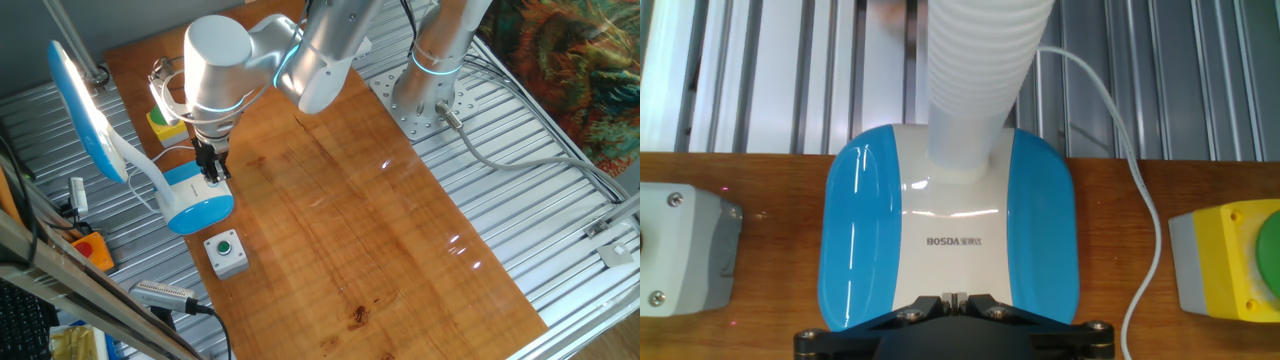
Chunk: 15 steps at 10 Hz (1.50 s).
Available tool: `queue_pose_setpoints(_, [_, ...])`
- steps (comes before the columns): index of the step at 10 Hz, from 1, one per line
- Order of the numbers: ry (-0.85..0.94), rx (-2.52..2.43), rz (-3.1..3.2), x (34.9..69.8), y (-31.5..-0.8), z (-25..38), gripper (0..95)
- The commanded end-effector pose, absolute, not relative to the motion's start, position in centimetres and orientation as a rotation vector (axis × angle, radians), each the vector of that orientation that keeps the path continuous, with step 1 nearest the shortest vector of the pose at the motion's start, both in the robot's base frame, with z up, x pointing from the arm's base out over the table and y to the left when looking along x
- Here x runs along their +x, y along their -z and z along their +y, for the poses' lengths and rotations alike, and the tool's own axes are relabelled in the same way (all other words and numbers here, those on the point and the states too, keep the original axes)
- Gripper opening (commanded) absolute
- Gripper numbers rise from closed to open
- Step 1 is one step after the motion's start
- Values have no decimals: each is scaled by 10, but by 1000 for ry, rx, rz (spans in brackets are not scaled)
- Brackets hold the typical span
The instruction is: Turn off the desk lamp by pressing the button
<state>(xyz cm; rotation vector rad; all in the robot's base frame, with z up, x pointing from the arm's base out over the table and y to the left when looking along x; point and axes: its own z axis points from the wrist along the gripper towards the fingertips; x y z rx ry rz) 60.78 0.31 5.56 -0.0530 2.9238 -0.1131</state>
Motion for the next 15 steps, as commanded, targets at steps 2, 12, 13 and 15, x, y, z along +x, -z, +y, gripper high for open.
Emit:
queue_pose_setpoints(2, [113, -72, 2914, 608, -52, 4, 0])
queue_pose_setpoints(12, [131, -111, 2908, 607, -46, 4, 0])
queue_pose_setpoints(13, [131, -115, 2908, 607, -46, 4, 0])
queue_pose_setpoints(15, [132, -120, 2908, 607, -45, 4, 0])
